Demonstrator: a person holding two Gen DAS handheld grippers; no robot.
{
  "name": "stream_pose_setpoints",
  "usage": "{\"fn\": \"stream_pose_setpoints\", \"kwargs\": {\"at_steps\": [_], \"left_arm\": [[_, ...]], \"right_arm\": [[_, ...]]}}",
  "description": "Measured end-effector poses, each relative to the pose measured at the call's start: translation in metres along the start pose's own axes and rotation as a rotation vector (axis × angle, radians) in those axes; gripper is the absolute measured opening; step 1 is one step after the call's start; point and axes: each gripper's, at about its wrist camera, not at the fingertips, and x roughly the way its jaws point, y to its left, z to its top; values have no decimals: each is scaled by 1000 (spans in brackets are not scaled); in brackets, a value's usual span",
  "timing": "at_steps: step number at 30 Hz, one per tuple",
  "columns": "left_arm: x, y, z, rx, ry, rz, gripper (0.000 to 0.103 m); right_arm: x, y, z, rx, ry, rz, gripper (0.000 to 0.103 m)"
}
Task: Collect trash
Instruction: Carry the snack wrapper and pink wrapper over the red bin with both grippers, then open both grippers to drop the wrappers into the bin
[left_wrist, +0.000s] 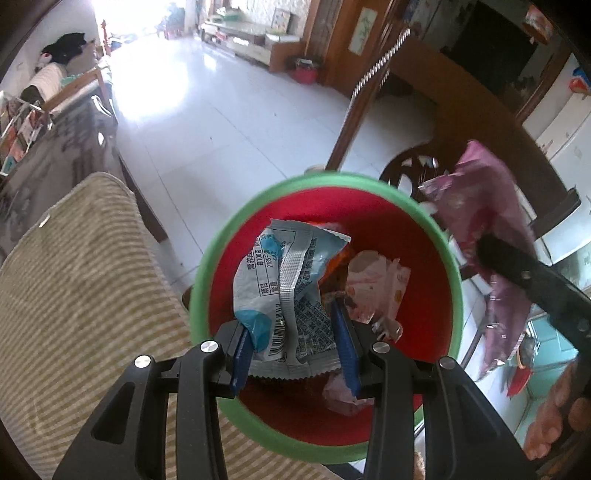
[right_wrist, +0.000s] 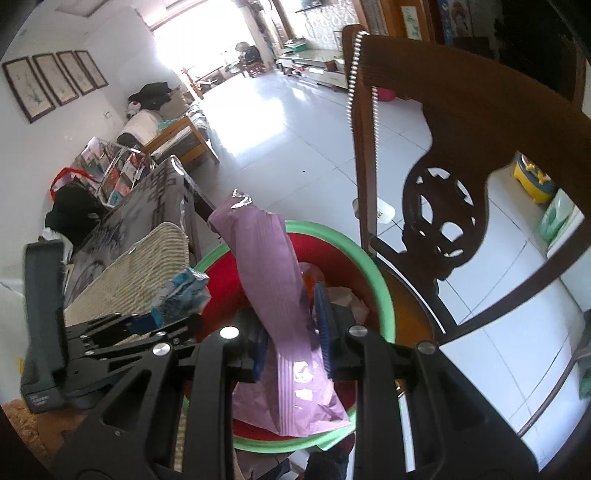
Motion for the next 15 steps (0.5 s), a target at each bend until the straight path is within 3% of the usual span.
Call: {"fn": "stream_pose_setpoints", "kwargs": {"at_steps": [10,14,15], "left_arm": [[25,-20,6,39,60,-41,40],[21,-18,6,25,36,-33,55],[16,-16,6,15,21,-34,63]], "right_arm": [[-13,-25,-5,61,-24,-30,23],[-12,-27,-4,58,-21,-34,23],[-12,-26,-4,55,-21,-34,23]]}}
